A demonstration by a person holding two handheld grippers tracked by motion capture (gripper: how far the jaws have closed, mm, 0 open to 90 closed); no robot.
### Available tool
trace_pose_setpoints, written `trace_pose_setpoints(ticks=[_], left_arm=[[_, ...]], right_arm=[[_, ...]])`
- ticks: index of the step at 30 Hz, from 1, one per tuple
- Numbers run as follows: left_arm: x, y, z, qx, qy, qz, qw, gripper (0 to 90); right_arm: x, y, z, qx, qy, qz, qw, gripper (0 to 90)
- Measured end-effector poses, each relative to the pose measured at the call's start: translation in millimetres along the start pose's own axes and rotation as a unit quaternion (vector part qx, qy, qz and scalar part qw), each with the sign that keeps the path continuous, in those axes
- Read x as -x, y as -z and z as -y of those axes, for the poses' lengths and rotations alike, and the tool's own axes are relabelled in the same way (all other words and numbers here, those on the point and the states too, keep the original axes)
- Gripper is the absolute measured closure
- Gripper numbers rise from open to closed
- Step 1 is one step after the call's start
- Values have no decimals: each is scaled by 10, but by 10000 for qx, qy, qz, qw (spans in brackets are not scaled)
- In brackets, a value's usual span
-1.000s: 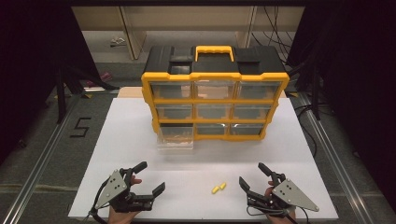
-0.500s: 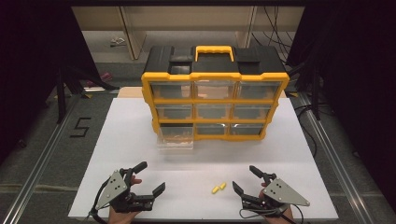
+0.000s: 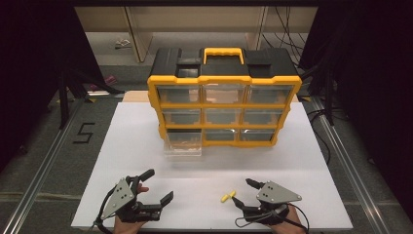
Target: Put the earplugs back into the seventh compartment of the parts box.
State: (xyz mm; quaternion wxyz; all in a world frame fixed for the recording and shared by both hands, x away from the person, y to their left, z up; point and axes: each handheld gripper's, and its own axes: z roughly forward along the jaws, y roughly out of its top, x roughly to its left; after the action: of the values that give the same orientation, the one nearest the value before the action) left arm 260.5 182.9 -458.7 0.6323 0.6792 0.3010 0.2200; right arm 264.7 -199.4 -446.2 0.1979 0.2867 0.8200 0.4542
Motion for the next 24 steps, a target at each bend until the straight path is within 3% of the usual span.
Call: trace_pose_setpoints(ticks=[6, 8, 9, 10, 11, 15, 22, 23, 24], left_arm=[[1, -1, 1, 20, -8, 17, 10000, 77], [4, -6, 2, 6, -21, 23, 10000, 78], [4, -6, 2, 6, -21, 23, 10000, 77], [6, -7, 2, 8, -21, 25, 10000, 78], [8, -9, 2, 12, -28, 30, 10000, 78], [10, -7, 3, 15, -45, 20, 10000, 78], [9, -4, 3, 13, -40, 4, 10000, 78], [10, -5, 2, 16, -47, 7, 10000, 79], [10, -5, 2, 20, -44, 13, 10000, 79]], right_arm=[[-24, -83, -70, -366, 94, -143, 9992, 310], [-52, -141, -111, -672, 202, -240, 9972, 309], [-52, -141, -111, -672, 202, -240, 9972, 309], [-63, -186, -138, -896, 328, -310, 9950, 310], [-63, -186, -138, -896, 328, -310, 9950, 310], [-51, -274, -193, -1271, 438, -491, 9897, 345], [-35, -405, -278, -1621, 619, -586, 9831, 359], [-37, -448, -293, -1755, 658, -592, 9805, 370], [-37, -448, -293, -1755, 658, -592, 9805, 370]])
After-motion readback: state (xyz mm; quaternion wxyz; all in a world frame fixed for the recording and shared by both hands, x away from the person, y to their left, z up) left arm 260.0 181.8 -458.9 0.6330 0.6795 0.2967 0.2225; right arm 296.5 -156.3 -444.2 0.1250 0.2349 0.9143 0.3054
